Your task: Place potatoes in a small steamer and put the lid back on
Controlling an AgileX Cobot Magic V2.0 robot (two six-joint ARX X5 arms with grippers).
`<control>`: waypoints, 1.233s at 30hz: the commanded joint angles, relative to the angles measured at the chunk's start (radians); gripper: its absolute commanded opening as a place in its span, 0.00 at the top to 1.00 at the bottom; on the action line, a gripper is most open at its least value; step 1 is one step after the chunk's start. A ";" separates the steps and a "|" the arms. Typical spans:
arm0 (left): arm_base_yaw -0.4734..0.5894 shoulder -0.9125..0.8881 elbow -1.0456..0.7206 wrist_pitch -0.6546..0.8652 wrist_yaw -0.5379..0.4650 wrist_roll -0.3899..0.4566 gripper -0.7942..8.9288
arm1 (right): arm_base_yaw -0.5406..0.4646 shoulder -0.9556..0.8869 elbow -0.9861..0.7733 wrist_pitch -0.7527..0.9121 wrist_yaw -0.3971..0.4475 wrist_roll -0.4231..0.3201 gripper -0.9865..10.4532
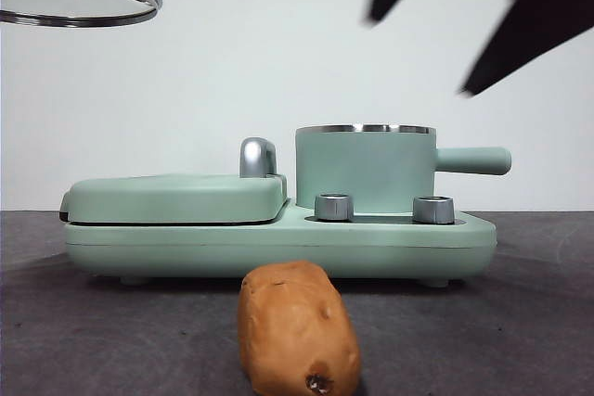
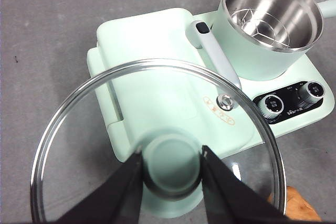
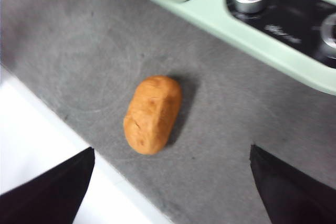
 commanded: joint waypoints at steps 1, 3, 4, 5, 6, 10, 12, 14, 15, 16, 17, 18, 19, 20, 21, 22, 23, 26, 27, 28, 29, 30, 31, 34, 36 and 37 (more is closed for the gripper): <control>-0.003 0.000 0.015 0.031 0.002 -0.002 0.90 | 0.073 0.123 0.063 0.002 0.041 0.065 0.50; -0.003 0.000 0.015 0.031 0.002 -0.002 0.90 | 0.108 0.195 0.099 0.002 0.064 0.082 0.50; -0.003 0.000 0.015 0.032 0.002 -0.002 0.90 | 0.123 0.232 0.117 0.002 0.078 0.089 0.49; -0.003 0.000 0.015 0.032 0.001 -0.002 0.90 | 0.137 0.269 0.135 -0.003 0.092 0.099 0.49; -0.003 0.000 0.015 0.032 0.001 -0.002 0.90 | 0.145 0.295 0.149 -0.008 0.103 0.105 0.49; -0.003 0.000 0.015 0.033 0.001 -0.002 0.90 | 0.173 0.406 0.193 -0.023 0.118 0.122 0.48; -0.003 0.000 0.015 0.036 0.001 -0.001 0.90 | 0.180 0.443 0.202 -0.024 0.118 0.122 0.47; -0.003 0.000 0.015 0.040 0.001 -0.001 0.90 | 0.191 0.478 0.204 -0.022 0.118 0.124 0.42; -0.003 0.000 0.015 0.040 0.001 -0.001 0.90 | 0.194 0.489 0.204 -0.022 0.118 0.124 0.40; -0.003 0.000 0.015 0.039 0.001 -0.001 0.90 | 0.195 0.500 0.204 -0.021 0.119 0.124 0.39; -0.003 0.000 0.015 0.040 0.001 -0.001 0.90 | 0.195 0.510 0.204 -0.018 0.118 0.124 0.39; -0.003 0.000 0.015 0.040 0.001 -0.001 0.90 | 0.196 0.520 0.204 -0.011 0.119 0.124 0.39; -0.003 0.000 0.015 0.039 0.001 -0.001 0.90 | 0.196 0.529 0.204 -0.003 0.118 0.125 0.39; -0.003 0.000 0.015 0.039 0.001 -0.001 0.90 | 0.196 0.540 0.204 0.009 0.118 0.124 0.39; -0.003 0.000 0.015 0.039 0.001 -0.001 0.90 | 0.196 0.550 0.204 0.016 0.119 0.124 0.39; -0.003 0.000 0.015 0.039 0.001 -0.001 0.90 | 0.196 0.560 0.204 0.021 0.118 0.125 0.39; -0.003 0.000 0.015 0.039 0.001 -0.001 0.90 | 0.196 0.571 0.204 0.025 0.118 0.125 0.39; -0.003 0.000 0.015 0.039 0.001 -0.001 0.90 | 0.199 0.598 0.204 0.026 0.117 0.124 0.40; -0.003 0.000 0.015 0.039 0.001 -0.001 0.90 | 0.201 0.607 0.204 0.027 0.117 0.122 0.40; -0.003 0.000 0.015 0.039 0.001 -0.001 0.90 | 0.201 0.618 0.204 0.027 0.116 0.121 0.41; -0.003 0.000 0.015 0.039 0.001 -0.001 0.90 | 0.201 0.625 0.204 0.026 0.110 0.119 0.42; -0.003 0.000 0.015 0.039 0.001 -0.001 0.90 | 0.201 0.636 0.204 0.027 0.109 0.113 0.44; -0.003 0.000 0.015 0.039 0.001 -0.001 0.90 | 0.201 0.644 0.204 0.025 0.106 0.109 0.47; -0.003 0.000 0.015 0.039 0.001 -0.001 0.90 | 0.202 0.651 0.204 0.024 0.105 0.103 0.59; -0.003 0.000 0.015 0.039 0.001 -0.001 0.90 | 0.202 0.651 0.204 0.024 0.097 0.095 0.66; -0.003 0.000 0.015 0.039 0.001 -0.001 0.90 | 0.202 0.651 0.204 0.021 0.085 0.095 0.68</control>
